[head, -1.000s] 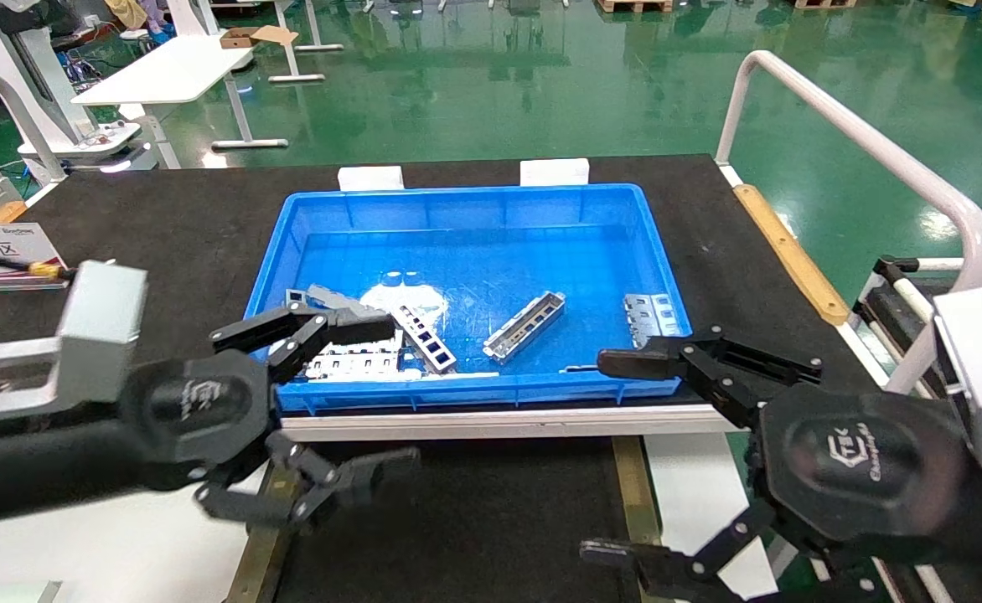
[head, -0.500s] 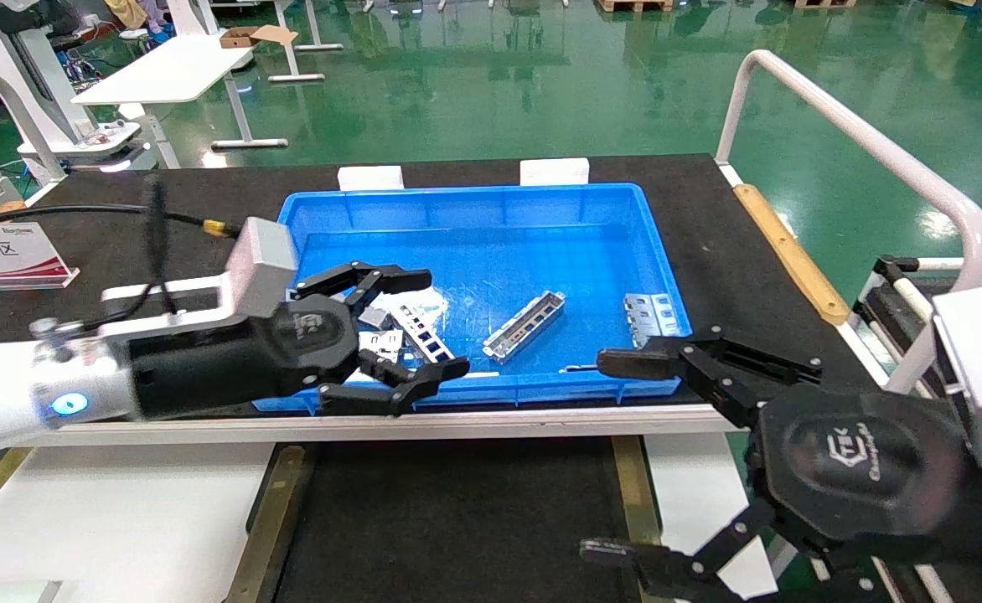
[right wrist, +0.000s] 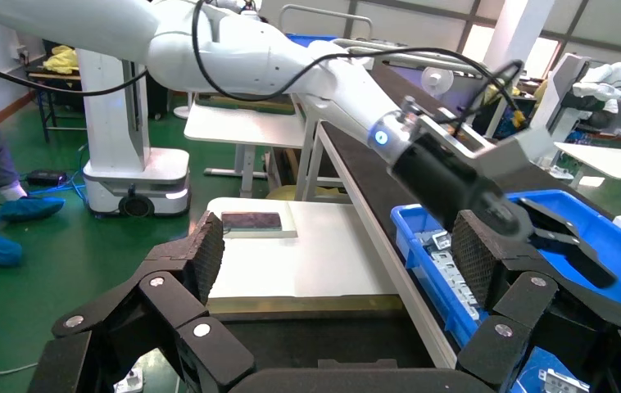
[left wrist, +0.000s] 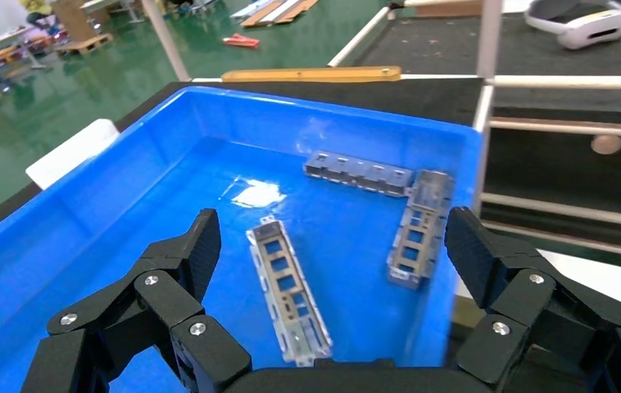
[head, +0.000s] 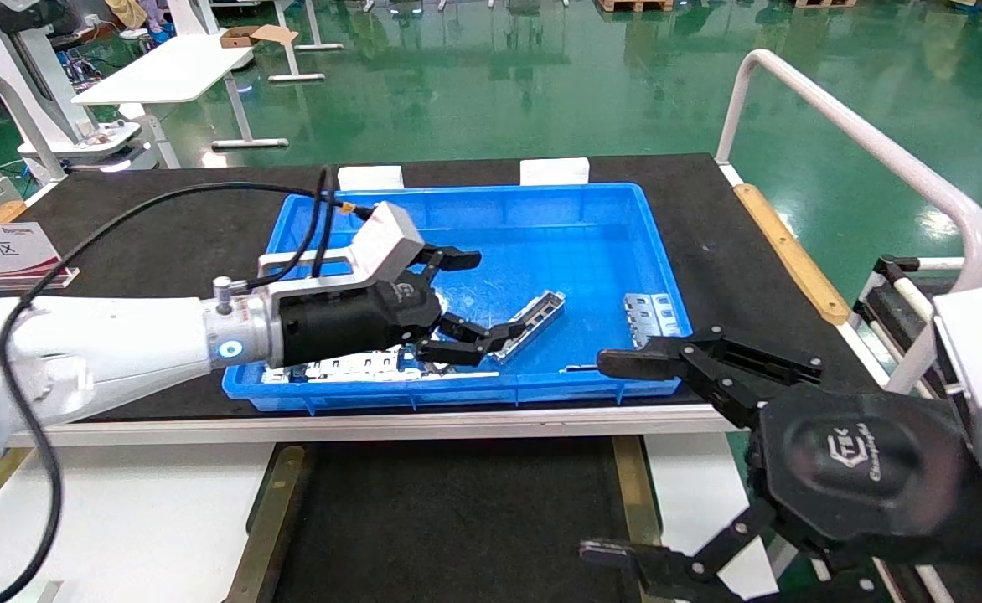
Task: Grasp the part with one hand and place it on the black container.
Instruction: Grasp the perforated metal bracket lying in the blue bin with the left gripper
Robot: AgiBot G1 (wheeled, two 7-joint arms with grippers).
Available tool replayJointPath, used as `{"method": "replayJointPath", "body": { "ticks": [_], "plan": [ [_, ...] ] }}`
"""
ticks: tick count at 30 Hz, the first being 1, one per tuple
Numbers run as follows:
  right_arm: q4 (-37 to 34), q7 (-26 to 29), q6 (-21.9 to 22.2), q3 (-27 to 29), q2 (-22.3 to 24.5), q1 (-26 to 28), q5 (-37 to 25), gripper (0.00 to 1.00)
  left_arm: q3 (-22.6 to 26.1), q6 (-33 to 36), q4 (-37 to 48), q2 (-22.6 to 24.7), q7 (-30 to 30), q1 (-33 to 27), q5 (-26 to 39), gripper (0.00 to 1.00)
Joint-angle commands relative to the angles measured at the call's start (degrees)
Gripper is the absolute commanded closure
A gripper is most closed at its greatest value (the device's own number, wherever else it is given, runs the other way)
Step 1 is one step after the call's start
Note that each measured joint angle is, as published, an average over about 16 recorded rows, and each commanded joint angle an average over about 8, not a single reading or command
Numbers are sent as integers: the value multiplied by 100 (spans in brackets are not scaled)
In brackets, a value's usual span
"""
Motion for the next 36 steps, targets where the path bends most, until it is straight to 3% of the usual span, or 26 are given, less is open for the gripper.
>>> {"method": "replayJointPath", "body": {
  "ticks": [1,8,14,36],
  "plan": [
    [0,0,0,-1,0,0,1,0,25,-124,303,176,150,-112,56,0],
    [0,-2,2,-4,2,1,3,0,70,-1125,948,642,447,-296,176,0],
    [0,-3,3,-6,3,1,4,0,108,-1885,957,820,458,-187,148,0],
    [0,-7,7,-15,6,3,10,0,1205,-2854,-59,866,-522,363,-300,0]
  ]
}}
